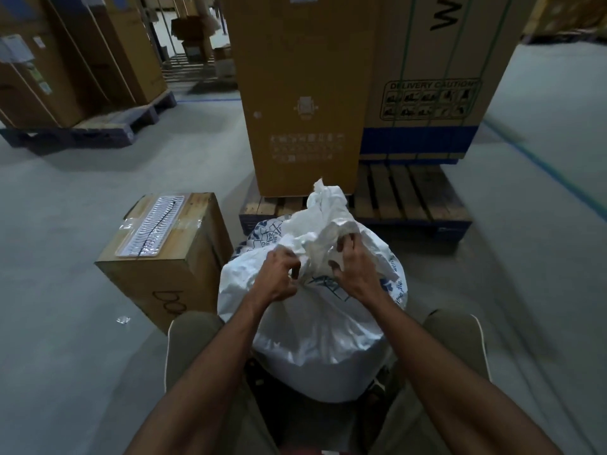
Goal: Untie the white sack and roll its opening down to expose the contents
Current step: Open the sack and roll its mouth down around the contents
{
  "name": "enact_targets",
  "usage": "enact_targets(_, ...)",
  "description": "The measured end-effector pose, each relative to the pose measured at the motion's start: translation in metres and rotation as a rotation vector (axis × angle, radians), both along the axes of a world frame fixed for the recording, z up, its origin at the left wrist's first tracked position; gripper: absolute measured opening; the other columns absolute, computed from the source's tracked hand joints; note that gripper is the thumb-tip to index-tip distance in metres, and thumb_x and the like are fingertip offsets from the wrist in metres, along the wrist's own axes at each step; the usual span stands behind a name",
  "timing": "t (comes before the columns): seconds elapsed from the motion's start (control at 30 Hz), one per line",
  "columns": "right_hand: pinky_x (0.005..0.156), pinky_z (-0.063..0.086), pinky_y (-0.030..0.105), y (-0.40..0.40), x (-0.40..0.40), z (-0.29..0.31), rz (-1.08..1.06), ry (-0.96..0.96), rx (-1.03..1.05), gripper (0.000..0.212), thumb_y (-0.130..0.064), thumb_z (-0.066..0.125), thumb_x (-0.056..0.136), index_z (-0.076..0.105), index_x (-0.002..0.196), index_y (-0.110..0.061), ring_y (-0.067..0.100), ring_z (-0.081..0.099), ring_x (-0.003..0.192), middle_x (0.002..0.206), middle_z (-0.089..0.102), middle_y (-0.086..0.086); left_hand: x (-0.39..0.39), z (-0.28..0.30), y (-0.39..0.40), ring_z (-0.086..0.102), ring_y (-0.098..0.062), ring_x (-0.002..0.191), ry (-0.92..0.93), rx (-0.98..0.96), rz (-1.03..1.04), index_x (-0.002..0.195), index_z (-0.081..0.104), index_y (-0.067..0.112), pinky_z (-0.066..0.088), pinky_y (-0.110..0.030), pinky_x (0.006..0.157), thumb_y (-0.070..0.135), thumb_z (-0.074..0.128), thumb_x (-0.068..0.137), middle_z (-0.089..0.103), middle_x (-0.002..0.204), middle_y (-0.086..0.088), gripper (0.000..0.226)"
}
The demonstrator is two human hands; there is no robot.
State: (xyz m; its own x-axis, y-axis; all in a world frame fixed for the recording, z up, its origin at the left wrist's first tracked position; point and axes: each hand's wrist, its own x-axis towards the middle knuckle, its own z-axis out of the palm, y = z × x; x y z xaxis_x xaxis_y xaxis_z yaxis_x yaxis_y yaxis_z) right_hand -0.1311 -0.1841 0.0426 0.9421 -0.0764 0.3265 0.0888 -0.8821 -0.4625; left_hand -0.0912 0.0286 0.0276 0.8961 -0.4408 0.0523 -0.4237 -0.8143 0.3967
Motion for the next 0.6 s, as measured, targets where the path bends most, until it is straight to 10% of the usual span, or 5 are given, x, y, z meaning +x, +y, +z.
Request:
enact_targets(0.23,0.089,0.046,0.05,0.021,-0.035,-0.003,0.003,-0.213,-0.257,0.085,-0.022,0.07,0.071,0.039,0.15,-0.031,0.036,0.05,0.113,0.143,0.041,0.013,-0.038,-0.005,0.015,0.058,-0.019,0.101,0.087,0.139,-0.148,0.078,0.072,0.02,0.049,-0.033,0.082,0.008,0.064,0.068,0.067,0.104,0.005,0.017)
enact_targets(0.33,0.096,0.042,0.054,0.022,-0.036,-0.012,-0.023,-0.022,-0.384,0.054,-0.028,0.081,0.068,0.066,0.12,-0.032,0.037,0.043,0.118,0.146,0.038,0.01,-0.035,-0.007,0.023,0.064,-0.019,0.096,0.166,-0.034,-0.031,0.091,0.075,0.024,0.057,-0.036,0.085,0.011,0.058,0.071,0.07,0.103,0.004,0.03)
enact_targets(0.6,0.119,0.013,0.056,0.026,-0.047,-0.026,0.235,0.27,-0.467,0.029,-0.03,0.067,0.08,0.071,0.108,-0.021,0.027,0.038,0.141,0.133,0.054,0.005,-0.035,-0.01,0.013,0.019,-0.033,0.151,-0.255,0.257,-0.065,0.145,0.043,0.03,0.019,-0.05,0.125,0.027,0.068,0.075,0.025,0.16,-0.009,0.075)
